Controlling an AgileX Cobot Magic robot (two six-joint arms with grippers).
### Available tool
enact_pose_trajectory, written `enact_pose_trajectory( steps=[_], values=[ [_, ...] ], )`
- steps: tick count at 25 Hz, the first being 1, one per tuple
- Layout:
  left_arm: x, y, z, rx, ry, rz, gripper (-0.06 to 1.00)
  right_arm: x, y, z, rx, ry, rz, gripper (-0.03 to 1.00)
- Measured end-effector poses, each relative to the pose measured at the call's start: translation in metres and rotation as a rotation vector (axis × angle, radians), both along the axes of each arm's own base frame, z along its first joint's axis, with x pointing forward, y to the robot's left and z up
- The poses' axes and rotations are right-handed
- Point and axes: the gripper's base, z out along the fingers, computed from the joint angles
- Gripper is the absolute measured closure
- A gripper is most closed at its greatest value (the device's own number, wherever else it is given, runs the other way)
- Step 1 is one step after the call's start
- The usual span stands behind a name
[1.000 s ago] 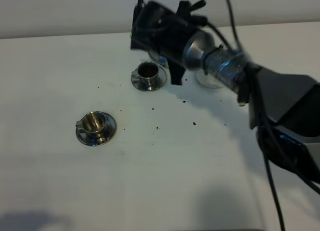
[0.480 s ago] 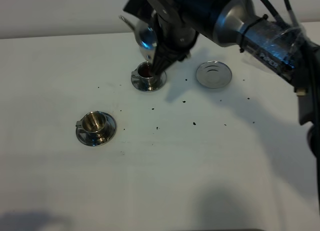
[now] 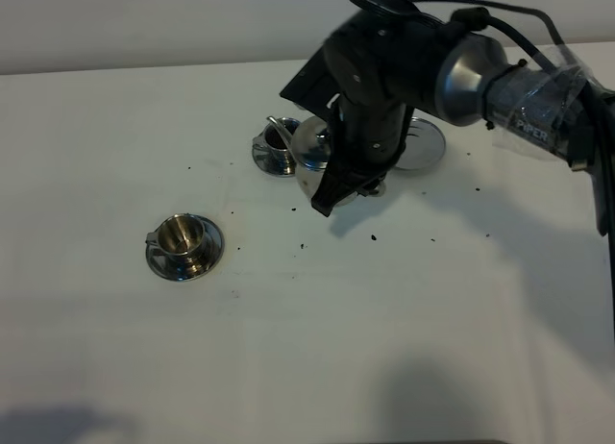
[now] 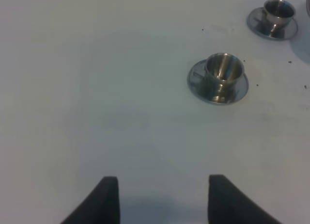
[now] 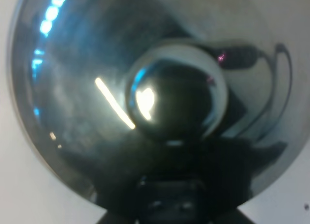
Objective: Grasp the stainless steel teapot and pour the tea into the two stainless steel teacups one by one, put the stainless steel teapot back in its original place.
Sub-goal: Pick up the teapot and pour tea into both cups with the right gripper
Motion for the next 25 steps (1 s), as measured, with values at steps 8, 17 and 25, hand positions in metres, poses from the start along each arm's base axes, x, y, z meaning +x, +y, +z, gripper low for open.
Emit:
enact_pose_trajectory(
  steps=[8,17,25],
  values=[
    [0.000,0.000,0.000,0.001,0.000,0.000,0.49,0.005,-0.002,-0.015,0.075,-0.036,0.004,0.79],
    [0.000,0.000,0.000,0.001,0.000,0.000,0.49,-0.032,0.017,0.007,-0.062,-0.012,0.178,0.79],
    [0.000,0.000,0.000,0.001,0.000,0.000,0.49,-0.085,0.063,0.030,-0.201,-0.182,0.411,0.79]
  ],
)
